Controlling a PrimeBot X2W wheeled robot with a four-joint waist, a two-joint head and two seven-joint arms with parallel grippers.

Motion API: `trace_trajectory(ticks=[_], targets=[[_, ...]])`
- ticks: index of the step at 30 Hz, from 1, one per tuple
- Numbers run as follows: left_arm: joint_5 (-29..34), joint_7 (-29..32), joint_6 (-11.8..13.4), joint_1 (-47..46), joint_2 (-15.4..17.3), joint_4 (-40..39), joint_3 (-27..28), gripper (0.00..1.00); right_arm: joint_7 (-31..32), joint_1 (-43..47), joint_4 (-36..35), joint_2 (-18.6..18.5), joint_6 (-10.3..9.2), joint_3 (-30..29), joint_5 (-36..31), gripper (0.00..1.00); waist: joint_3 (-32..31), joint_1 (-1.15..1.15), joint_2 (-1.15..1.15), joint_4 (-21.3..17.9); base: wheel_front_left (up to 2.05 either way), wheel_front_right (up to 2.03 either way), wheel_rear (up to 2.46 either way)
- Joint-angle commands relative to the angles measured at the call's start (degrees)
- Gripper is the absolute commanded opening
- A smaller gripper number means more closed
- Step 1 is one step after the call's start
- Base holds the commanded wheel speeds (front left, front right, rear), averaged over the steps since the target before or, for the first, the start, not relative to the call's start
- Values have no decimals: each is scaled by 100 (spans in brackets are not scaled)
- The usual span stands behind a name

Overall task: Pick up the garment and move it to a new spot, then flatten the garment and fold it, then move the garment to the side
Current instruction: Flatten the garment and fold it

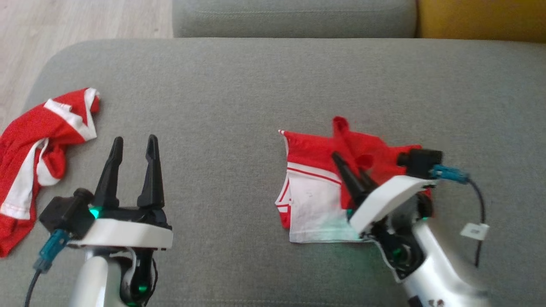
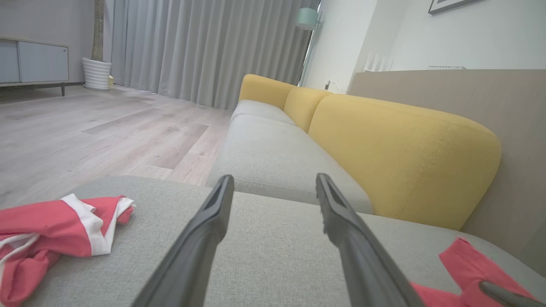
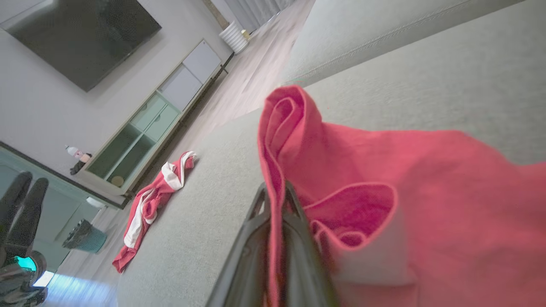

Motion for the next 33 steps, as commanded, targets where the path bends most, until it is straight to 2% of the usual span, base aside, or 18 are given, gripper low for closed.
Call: trace_trajectory(ticks=[1, 6, 7, 8, 12, 14, 20, 24, 27, 33], targets=[[-26, -70, 10, -217, 38, -187, 119, 100, -222, -357, -31, 25, 39, 302, 135, 0, 78, 0, 0, 80, 0, 0, 0], [-39, -70, 0, -243, 38, -140, 70, 100, -732, -650, 718, 25, 39, 785, 256, 0, 145, 0, 0, 222, 0, 0, 0], [-46, -70, -1, -243, 38, -135, 77, 100, -776, -698, 871, 25, 39, 881, 263, 16, 153, 0, 0, 242, 0, 0, 0], [-52, -70, -1, -243, 38, -130, 81, 100, -814, -743, 990, 25, 39, 980, 287, 100, 160, 0, 0, 256, 0, 0, 0], [-66, -70, -5, -227, 38, -97, 87, 100, -963, -871, 1247, 25, 39, 1348, 505, 100, 143, 0, 0, 281, 0, 0, 0], [-71, -70, -3, -201, 38, -80, 110, 100, -1066, -968, 1299, 25, 39, 1562, 381, 100, 105, 0, 0, 258, 0, 0, 0], [-99, -70, 42, -140, 38, -75, 146, 100, -1043, -1087, 989, 26, 39, 1933, 427, 100, -49, 0, 0, 40, 0, 0, 0], [-121, -70, 74, -142, 38, -125, 154, 100, -1003, -1192, 906, 26, 39, 1703, 235, 100, -116, 0, 0, -111, 0, 0, 0], [-120, -70, 103, -119, 38, -163, 173, 100, -910, -1272, 783, 26, 39, 1242, -102, 100, -179, 0, 0, -259, 0, 0, 0], [-128, -70, 123, -97, 38, -224, 198, 100, -425, -1205, 231, 22, 39, -34, -1623, 100, -237, 0, 0, -467, 0, 0, 0]])
